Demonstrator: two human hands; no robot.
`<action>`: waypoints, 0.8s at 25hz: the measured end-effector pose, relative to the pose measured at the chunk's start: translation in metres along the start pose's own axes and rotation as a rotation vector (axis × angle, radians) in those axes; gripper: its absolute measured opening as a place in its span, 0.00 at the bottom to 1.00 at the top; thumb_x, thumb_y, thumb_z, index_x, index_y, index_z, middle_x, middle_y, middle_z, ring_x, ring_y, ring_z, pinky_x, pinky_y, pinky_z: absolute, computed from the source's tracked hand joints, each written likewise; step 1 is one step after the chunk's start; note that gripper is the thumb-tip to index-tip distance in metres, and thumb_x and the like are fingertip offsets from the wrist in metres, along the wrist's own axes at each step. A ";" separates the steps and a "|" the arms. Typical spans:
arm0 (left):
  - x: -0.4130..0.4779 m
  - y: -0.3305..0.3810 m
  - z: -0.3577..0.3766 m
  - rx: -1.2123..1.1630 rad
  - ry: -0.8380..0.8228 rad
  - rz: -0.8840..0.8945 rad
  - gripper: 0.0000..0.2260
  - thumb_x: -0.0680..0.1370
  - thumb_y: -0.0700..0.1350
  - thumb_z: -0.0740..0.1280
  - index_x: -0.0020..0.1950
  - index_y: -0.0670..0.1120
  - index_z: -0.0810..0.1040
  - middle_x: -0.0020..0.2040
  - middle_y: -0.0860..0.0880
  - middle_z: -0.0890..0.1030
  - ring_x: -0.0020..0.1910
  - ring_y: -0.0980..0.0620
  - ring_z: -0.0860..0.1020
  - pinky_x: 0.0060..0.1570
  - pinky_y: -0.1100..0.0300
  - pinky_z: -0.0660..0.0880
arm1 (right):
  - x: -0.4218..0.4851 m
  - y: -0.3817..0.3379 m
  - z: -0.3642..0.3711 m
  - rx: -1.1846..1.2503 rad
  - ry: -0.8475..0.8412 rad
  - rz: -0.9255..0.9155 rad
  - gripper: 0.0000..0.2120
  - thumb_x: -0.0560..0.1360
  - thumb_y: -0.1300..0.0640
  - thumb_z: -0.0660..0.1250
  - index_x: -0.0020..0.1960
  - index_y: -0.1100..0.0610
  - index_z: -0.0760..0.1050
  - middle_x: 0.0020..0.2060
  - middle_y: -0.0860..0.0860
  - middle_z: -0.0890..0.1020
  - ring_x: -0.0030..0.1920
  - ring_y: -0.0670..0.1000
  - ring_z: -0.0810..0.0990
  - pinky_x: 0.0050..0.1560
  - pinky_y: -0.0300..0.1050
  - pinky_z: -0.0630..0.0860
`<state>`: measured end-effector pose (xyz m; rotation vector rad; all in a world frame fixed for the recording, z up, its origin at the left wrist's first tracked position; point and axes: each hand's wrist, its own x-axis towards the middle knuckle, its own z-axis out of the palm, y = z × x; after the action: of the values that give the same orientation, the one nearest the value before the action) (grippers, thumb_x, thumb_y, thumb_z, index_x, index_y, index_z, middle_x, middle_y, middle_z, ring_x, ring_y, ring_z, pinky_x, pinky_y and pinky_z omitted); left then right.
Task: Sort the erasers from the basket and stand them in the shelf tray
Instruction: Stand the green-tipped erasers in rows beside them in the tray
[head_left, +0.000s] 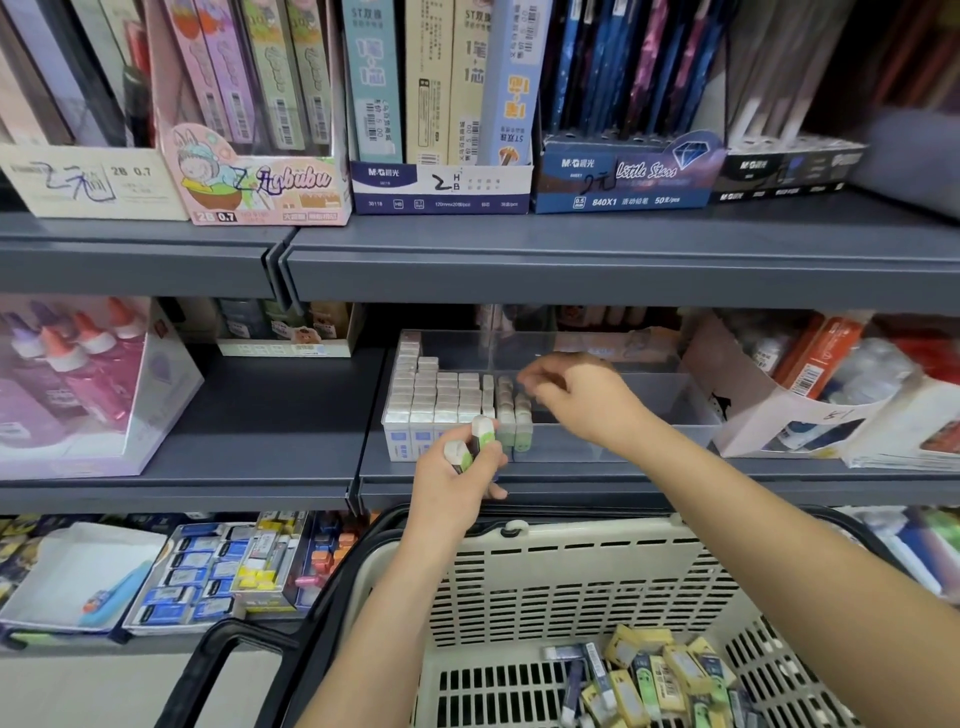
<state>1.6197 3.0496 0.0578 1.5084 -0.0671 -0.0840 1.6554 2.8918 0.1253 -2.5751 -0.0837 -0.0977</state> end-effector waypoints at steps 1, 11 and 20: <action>0.000 0.000 0.001 0.023 -0.009 0.013 0.07 0.77 0.41 0.65 0.46 0.52 0.79 0.34 0.53 0.81 0.28 0.57 0.78 0.33 0.64 0.75 | -0.006 -0.006 0.001 0.056 -0.002 -0.025 0.11 0.76 0.49 0.63 0.50 0.53 0.80 0.43 0.48 0.83 0.42 0.45 0.78 0.46 0.39 0.74; -0.002 0.002 0.001 0.027 -0.050 0.038 0.06 0.78 0.42 0.64 0.49 0.50 0.80 0.41 0.51 0.83 0.33 0.57 0.80 0.30 0.65 0.73 | -0.015 -0.011 -0.014 0.276 -0.237 -0.074 0.02 0.71 0.59 0.71 0.43 0.53 0.79 0.36 0.51 0.83 0.36 0.46 0.82 0.44 0.39 0.79; 0.003 -0.004 -0.002 -0.224 -0.008 -0.045 0.09 0.71 0.49 0.57 0.49 0.49 0.70 0.29 0.55 0.71 0.28 0.56 0.65 0.24 0.65 0.61 | 0.028 0.008 -0.011 0.106 0.112 0.149 0.05 0.74 0.56 0.67 0.40 0.48 0.74 0.43 0.49 0.83 0.47 0.49 0.80 0.52 0.41 0.73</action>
<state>1.6224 3.0509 0.0540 1.2856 -0.0293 -0.1292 1.6831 2.8801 0.1325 -2.4558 0.1414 -0.1764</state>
